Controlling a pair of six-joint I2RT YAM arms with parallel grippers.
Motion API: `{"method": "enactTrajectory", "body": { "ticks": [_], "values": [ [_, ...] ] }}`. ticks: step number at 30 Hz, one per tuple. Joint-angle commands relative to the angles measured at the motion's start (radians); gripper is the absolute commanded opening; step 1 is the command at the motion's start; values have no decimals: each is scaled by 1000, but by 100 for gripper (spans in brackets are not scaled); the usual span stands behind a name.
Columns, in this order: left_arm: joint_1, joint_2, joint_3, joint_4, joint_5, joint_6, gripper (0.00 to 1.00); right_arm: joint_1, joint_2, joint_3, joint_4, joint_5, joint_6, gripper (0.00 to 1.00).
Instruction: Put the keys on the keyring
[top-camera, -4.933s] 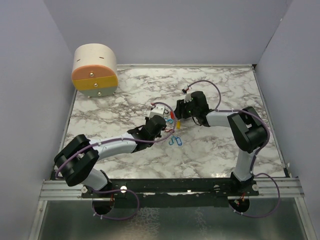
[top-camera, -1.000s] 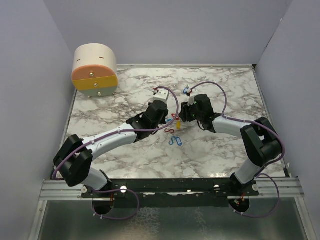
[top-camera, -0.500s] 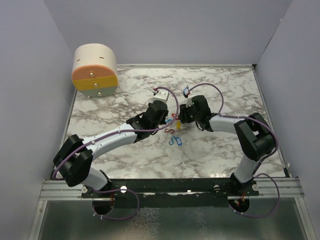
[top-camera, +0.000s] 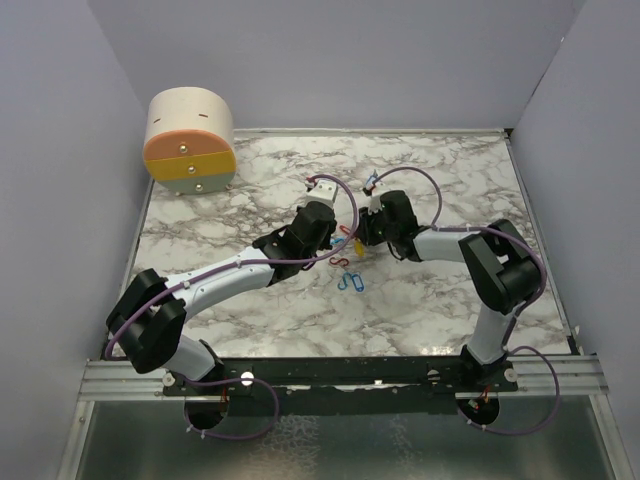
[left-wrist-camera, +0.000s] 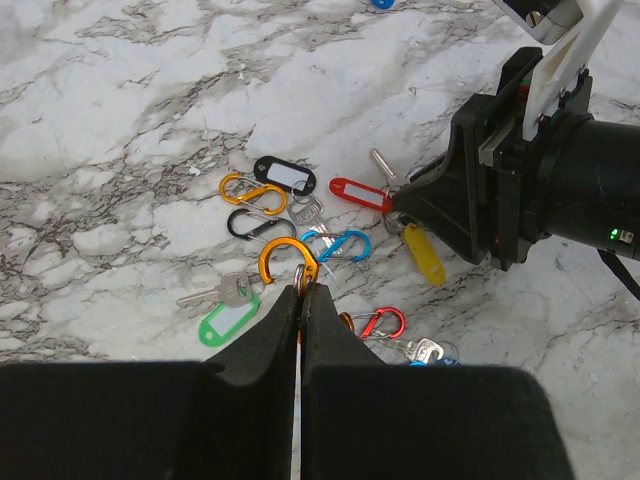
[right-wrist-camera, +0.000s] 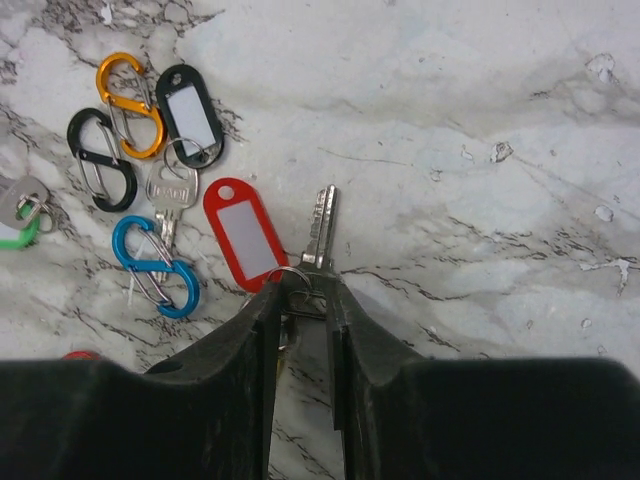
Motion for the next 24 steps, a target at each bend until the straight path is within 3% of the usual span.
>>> {"method": "enactTrajectory", "body": {
  "ticks": [1,7,17,19,22,24],
  "values": [
    [2,2,1,13,-13,7,0,5,23,25,39,-23,-8,19],
    [1,11,4,14,-12,7,0,6,7,12,54,-26,-9,1],
    [1,7,4,12,-10,6,0,5,-100,-70,127,10,-14,1],
    [2,6,2,13,-8,4,0,6,-106,-66,111,17,-14,6],
    [2,5,1,12,-4,3,0,6,-93,-52,92,8,-15,23],
    [2,3,2,12,-5,2,0,5,-78,-19,28,10,-4,26]
  ]
}}
